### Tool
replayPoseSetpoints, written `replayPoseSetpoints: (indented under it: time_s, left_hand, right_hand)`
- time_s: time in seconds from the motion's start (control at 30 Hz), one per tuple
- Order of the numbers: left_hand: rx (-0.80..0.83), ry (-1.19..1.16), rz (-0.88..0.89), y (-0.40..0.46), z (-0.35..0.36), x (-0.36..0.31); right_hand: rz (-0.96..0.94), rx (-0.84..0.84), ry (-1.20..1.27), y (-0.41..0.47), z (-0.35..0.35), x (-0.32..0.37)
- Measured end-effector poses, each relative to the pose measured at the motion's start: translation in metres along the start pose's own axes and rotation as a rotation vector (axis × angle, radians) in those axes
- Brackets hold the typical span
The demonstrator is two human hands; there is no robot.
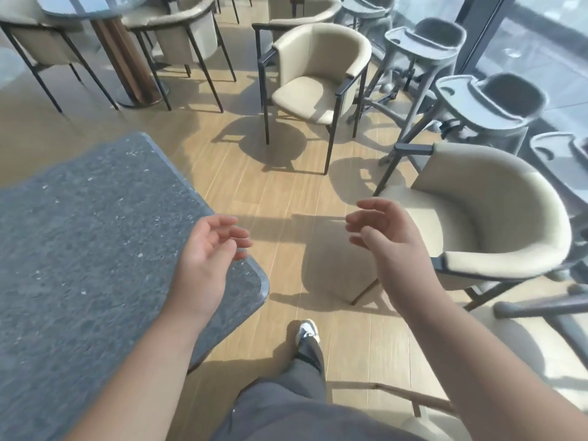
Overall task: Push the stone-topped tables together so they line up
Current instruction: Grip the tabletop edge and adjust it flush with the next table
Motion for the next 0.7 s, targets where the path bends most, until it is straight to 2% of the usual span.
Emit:
replayPoseSetpoints:
  time_s: [0.43, 0.7]
  left_hand:
    - [-0.267, -0.148, -0.082, 0.212, 0.06, 0.012]
    - [-0.532, -0.154, -0.126, 0.271, 0.031, 0.02]
  right_hand:
    - [-0.092, 0.249, -0.208, 0.24, 0.137, 0.031]
    - [-0.135, 0.521, -0.249, 0.327, 0.24, 0.038]
Point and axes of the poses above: each hand's wrist, its own y-axis towards the middle knuckle, its own z-axis out of the palm, x = y × z, the point moved 10 cm from there along y, towards the middle knuckle, and after that the axes turned 14 degrees about -x, right-handed, at the moved point
